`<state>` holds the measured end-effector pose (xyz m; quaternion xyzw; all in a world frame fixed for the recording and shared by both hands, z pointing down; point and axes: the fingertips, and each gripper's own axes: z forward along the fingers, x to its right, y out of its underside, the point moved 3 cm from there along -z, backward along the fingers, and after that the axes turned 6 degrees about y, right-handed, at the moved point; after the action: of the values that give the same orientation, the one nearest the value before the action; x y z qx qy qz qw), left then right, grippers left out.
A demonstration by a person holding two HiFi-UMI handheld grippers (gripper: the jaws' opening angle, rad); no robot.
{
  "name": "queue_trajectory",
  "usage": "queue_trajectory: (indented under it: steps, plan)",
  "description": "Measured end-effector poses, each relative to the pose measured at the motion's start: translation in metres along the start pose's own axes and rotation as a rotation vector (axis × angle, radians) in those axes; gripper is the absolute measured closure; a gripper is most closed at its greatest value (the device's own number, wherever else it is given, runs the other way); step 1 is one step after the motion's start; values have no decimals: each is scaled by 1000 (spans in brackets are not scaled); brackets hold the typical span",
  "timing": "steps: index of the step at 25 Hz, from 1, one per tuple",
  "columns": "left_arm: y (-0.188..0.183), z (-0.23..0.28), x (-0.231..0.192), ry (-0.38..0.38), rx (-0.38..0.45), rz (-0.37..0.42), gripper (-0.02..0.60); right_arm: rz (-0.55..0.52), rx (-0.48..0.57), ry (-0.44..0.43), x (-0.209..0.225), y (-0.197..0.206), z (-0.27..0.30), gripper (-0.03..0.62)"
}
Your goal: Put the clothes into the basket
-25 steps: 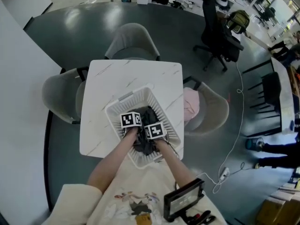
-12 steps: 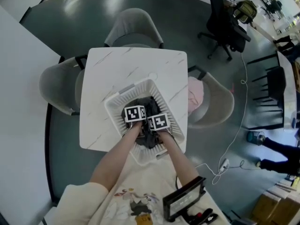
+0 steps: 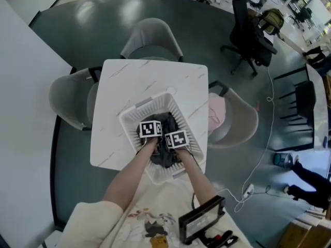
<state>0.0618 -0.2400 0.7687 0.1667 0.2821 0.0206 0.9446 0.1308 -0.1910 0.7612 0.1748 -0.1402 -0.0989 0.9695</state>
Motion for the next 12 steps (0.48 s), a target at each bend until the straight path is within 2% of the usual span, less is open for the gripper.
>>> queue_trajectory:
  steps: [5, 8, 10, 11, 12]
  plan:
    - [-7, -10, 7, 4, -2, -52, 368, -46, 35, 21, -3, -6, -17, 411]
    - [-14, -23, 24, 14, 26, 35, 391, -36, 108, 12, -7, -11, -35, 428]
    - [-22, -35, 28, -40, 55, 102, 403, 5, 156, -6, -7, -16, -46, 436]
    - [-25, -40, 30, -57, 69, 109, 419, 20, 174, -12, -8, -19, -52, 436]
    - [-26, -43, 35, -43, 78, 93, 431, 32, 187, -15, -8, -20, -57, 436]
